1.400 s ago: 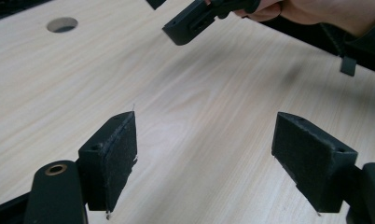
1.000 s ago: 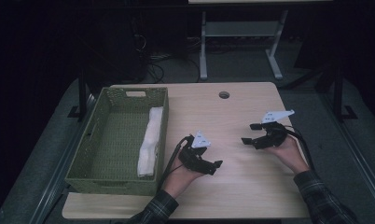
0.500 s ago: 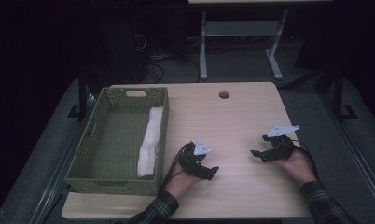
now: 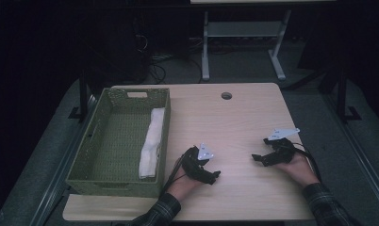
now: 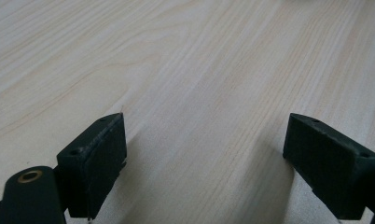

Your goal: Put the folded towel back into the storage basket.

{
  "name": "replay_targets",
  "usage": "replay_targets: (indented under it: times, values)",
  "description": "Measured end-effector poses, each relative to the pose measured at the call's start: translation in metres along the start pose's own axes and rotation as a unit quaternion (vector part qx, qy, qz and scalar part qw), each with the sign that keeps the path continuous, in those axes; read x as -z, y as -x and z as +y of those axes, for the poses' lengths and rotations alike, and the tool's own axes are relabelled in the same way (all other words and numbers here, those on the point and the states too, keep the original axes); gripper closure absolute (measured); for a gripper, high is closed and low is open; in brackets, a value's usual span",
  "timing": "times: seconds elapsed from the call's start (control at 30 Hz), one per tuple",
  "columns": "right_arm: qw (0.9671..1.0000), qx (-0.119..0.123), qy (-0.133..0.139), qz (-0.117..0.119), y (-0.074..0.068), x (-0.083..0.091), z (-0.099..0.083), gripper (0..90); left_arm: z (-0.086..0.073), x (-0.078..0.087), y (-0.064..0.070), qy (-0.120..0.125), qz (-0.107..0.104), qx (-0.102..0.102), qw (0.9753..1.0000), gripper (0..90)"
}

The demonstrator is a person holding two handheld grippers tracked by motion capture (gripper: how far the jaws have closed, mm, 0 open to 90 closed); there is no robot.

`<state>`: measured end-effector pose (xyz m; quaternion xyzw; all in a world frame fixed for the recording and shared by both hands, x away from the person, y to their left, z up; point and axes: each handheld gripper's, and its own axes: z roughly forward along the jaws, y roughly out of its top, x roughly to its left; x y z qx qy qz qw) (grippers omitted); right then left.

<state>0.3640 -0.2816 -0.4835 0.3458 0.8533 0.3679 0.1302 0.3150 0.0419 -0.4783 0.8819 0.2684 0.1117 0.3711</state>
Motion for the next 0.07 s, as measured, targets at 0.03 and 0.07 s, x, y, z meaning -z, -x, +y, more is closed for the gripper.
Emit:
replay_targets:
  times: [0.03, 0.07]
  values:
    - [1.0, 0.0, 0.0, 0.0, 0.0, 0.0, 0.0, 9.4, -0.0001, 0.0, 0.0002, 0.0, 0.001, 0.001, 1.0, 12.4]
    - [1.0, 0.0, 0.0, 0.0, 0.0, -0.0001, 0.0, 9.2, -0.0002, 0.0002, 0.0003, 0.0, 0.002, 0.003, 1.0, 12.4]
